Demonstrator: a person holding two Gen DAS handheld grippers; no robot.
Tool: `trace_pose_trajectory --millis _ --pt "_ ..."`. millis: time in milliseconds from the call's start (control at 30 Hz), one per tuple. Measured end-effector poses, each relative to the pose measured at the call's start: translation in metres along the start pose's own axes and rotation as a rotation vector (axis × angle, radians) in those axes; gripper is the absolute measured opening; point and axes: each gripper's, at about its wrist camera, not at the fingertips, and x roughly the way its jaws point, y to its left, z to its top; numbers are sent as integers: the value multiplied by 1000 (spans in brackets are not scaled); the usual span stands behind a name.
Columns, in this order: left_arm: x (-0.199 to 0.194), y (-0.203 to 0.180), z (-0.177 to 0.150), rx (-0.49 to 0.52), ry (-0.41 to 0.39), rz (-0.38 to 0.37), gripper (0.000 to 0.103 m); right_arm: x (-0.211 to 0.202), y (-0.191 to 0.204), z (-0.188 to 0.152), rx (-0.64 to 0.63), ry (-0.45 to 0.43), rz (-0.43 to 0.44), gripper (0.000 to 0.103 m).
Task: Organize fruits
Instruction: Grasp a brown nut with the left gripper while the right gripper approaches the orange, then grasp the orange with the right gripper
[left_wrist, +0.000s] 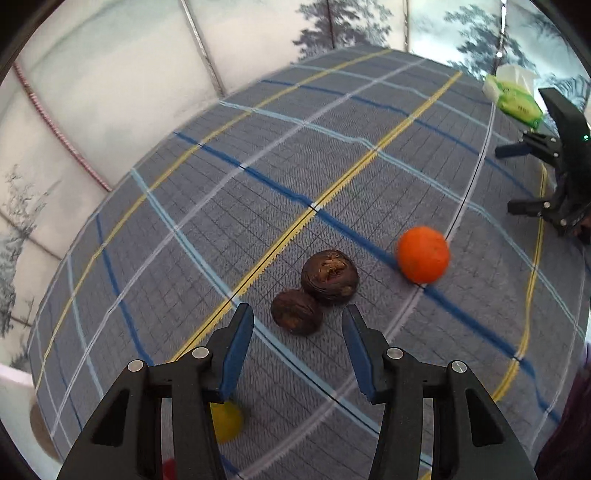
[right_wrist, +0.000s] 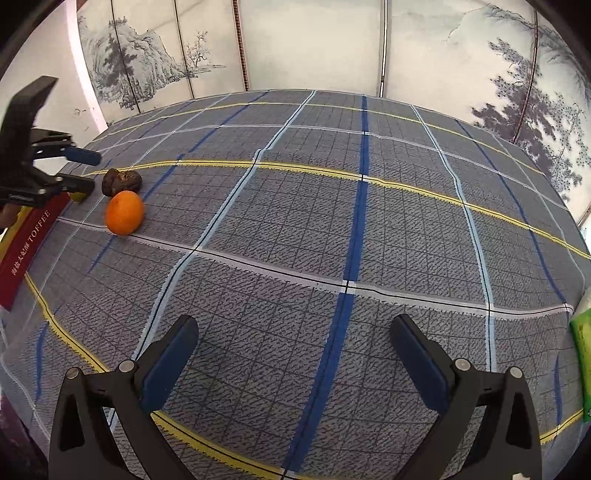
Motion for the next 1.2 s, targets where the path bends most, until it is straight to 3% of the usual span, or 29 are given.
trace_pose_trajectory --millis 133,233,333,467,667,867,1000,1067,1200 --pt "20 4 4 29 35 -32 51 0 0 0 -1 0 -1 103" --pt "24 7 4 11 39 -74 35 1 0 1 -2 0 0 103" --pt "21 3 -2 -44 46 7 35 3 1 3 4 2 -11 103" --pt "-7 -18 -18 -190 -5 134 35 7 5 5 -18 17 -52 103" --pt "-65 -58 -59 -486 -78 144 35 7 5 4 -19 16 -52 103" --pt "-103 -102 -98 -587 -106 164 35 7 6 4 -22 17 -52 103" --pt "-123 -112 -117 -647 -130 160 35 -4 25 5 -71 -26 0 102" --pt "-131 -115 -126 -667 -135 180 35 -18 48 13 -102 -85 103 102" --pt "-145 -118 -138 -699 -153 197 35 -16 94 36 -178 -121 182 100"
